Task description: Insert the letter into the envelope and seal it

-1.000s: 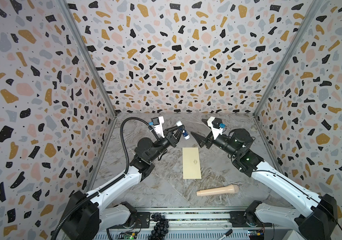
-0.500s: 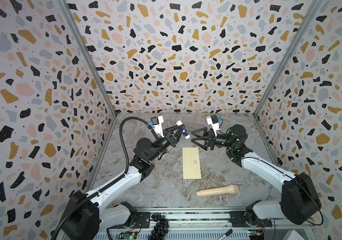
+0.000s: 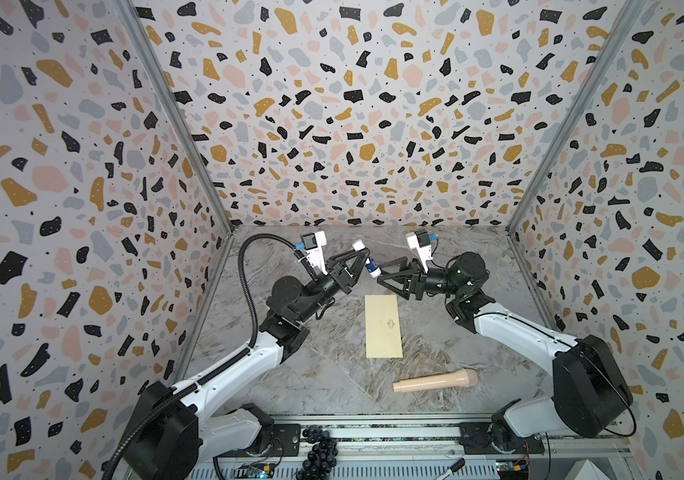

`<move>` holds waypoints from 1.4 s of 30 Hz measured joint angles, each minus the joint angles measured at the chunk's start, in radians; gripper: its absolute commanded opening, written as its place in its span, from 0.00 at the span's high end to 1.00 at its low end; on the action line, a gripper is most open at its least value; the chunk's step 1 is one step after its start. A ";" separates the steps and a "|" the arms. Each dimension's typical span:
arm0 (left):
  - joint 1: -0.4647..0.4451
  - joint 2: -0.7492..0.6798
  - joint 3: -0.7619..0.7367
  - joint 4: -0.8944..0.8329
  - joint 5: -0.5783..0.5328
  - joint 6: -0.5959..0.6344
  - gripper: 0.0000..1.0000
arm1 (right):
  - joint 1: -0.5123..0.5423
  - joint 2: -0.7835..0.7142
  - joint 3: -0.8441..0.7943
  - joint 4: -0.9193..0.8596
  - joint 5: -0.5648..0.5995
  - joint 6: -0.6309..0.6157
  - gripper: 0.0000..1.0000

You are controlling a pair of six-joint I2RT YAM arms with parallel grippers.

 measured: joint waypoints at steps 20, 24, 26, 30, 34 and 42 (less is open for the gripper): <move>0.000 0.000 0.000 0.008 -0.001 0.001 1.00 | 0.039 0.032 0.008 0.046 0.050 0.039 0.82; 0.000 0.000 0.000 0.004 -0.005 0.011 1.00 | 0.042 0.029 0.008 0.028 0.068 0.021 0.88; 0.000 0.000 0.000 -0.006 -0.010 0.025 1.00 | 0.044 0.021 0.008 -0.005 0.085 -0.003 0.92; 0.000 0.000 0.000 -0.029 -0.019 0.051 1.00 | 0.053 -0.009 0.008 -0.105 0.136 -0.071 0.98; -0.003 0.000 0.000 -0.051 -0.039 0.084 1.00 | 0.076 -0.054 0.030 -0.278 0.237 -0.185 1.00; -0.026 0.000 0.030 -0.123 -0.146 0.209 1.00 | 0.228 -0.100 0.152 -0.645 0.659 -0.484 1.00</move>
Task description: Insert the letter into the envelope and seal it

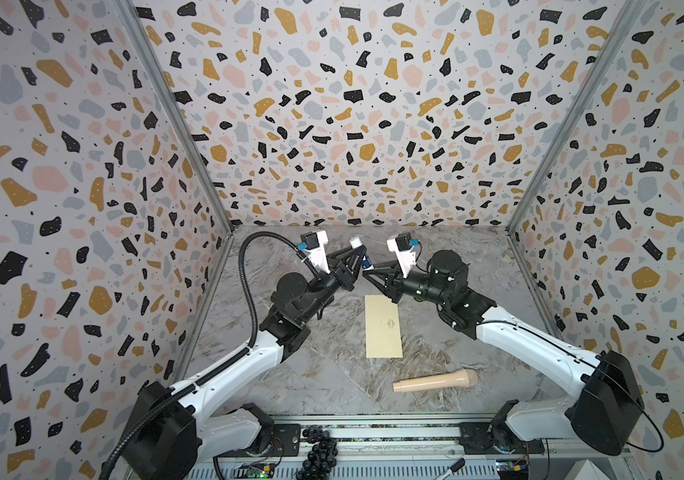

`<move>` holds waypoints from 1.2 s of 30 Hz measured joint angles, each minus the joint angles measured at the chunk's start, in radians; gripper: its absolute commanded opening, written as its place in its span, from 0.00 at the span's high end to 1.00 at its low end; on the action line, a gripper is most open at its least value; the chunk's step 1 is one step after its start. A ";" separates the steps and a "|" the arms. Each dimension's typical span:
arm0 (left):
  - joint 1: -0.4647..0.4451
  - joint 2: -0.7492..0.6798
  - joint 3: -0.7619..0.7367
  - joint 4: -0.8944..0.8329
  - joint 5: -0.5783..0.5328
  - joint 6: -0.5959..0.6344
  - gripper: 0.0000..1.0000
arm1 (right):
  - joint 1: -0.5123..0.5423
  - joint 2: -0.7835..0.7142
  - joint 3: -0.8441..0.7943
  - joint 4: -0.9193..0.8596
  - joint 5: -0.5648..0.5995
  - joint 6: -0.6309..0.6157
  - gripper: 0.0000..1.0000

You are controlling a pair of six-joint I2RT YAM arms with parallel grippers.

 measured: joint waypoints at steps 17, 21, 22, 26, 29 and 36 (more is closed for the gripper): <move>-0.016 0.013 0.001 -0.020 -0.060 0.034 1.00 | 0.372 0.132 0.039 0.111 1.120 -0.725 1.00; -0.016 0.014 0.001 -0.009 -0.058 0.022 1.00 | 0.380 0.148 0.039 0.160 1.175 -0.784 0.99; -0.016 0.014 0.001 -0.003 -0.056 0.020 1.00 | 0.381 0.148 0.039 0.169 1.182 -0.793 0.98; -0.016 0.014 0.001 0.004 -0.055 0.019 1.00 | 0.382 0.145 0.039 0.171 1.179 -0.798 0.88; -0.016 0.014 0.001 0.003 -0.055 0.008 1.00 | 0.370 0.125 0.039 0.127 1.131 -0.764 0.76; -0.031 0.011 0.002 -0.026 0.005 -0.019 1.00 | 0.243 -0.006 0.031 0.010 0.741 -0.569 0.39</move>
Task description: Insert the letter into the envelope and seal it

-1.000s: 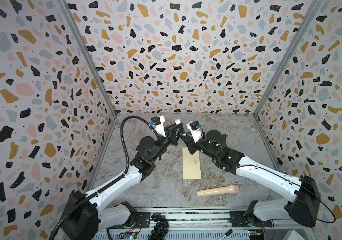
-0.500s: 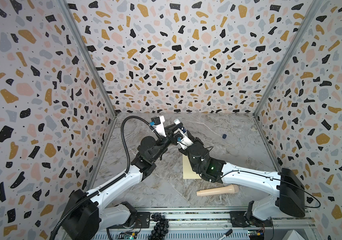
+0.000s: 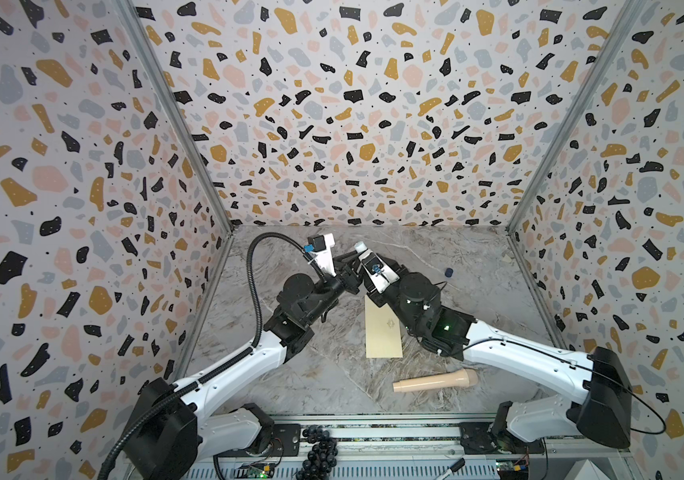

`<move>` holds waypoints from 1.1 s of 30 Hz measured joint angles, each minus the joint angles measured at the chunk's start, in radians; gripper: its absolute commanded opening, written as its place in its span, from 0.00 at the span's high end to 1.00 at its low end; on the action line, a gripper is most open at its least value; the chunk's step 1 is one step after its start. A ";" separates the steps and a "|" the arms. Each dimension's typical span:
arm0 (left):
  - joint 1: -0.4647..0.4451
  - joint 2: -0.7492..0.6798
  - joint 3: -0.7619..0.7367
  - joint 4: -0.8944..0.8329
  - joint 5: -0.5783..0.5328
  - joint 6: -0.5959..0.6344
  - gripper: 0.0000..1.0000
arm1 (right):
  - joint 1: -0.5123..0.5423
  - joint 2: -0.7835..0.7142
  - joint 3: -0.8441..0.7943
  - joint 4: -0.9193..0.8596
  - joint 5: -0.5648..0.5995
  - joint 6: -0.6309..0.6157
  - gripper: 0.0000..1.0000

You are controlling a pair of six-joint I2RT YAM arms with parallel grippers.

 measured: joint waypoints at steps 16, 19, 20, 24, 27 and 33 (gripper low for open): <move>0.023 -0.019 0.012 -0.005 0.079 -0.056 1.00 | -0.410 -0.088 -0.156 0.195 -1.058 0.536 0.30; 0.029 -0.019 0.012 0.007 0.090 -0.072 1.00 | -0.433 -0.051 -0.163 0.274 -1.166 0.627 0.36; 0.029 -0.019 0.012 0.011 0.092 -0.077 1.00 | -0.436 -0.039 -0.167 0.296 -1.191 0.649 0.38; 0.029 -0.019 0.012 0.022 0.097 -0.091 1.00 | -0.438 0.001 -0.177 0.366 -1.266 0.736 0.43; 0.030 -0.019 0.012 0.028 0.097 -0.097 1.00 | -0.438 0.016 -0.177 0.397 -1.294 0.767 0.46; 0.031 -0.018 0.012 0.039 0.105 -0.114 1.00 | -0.439 0.029 -0.177 0.448 -1.312 0.815 0.55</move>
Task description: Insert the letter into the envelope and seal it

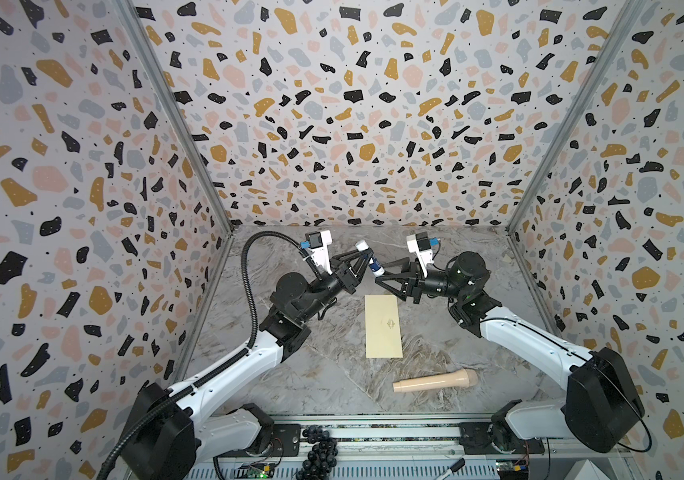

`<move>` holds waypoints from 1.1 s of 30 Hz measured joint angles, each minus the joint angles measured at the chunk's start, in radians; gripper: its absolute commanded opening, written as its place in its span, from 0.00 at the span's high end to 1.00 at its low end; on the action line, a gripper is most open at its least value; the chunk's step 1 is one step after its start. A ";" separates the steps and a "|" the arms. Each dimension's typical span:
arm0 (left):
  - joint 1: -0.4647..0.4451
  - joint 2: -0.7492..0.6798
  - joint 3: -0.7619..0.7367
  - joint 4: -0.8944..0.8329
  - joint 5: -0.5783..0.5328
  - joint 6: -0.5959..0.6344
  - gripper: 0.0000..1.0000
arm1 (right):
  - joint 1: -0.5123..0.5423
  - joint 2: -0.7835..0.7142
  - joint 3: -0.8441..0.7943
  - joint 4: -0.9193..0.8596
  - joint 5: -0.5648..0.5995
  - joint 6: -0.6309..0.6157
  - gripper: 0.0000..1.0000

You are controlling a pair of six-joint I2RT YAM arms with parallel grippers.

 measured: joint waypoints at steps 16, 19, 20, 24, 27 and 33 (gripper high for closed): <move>0.003 0.002 0.000 0.019 0.011 -0.010 1.00 | -0.001 0.021 0.000 0.041 0.023 0.047 0.85; 0.003 0.004 0.000 0.018 0.011 -0.009 1.00 | -0.001 0.021 0.000 0.032 0.047 0.045 0.93; 0.004 0.005 0.000 0.015 0.010 -0.008 1.00 | 0.001 0.020 0.001 0.022 0.058 0.038 0.96; 0.006 0.012 0.000 -0.008 -0.003 0.003 1.00 | 0.021 -0.005 0.003 -0.078 0.143 -0.035 1.00; 0.008 0.015 0.000 -0.022 -0.017 0.014 1.00 | 0.066 -0.041 0.022 -0.206 0.276 -0.126 1.00; 0.023 0.019 0.002 -0.009 -0.051 0.035 1.00 | 0.240 -0.065 0.130 -0.451 0.697 -0.378 1.00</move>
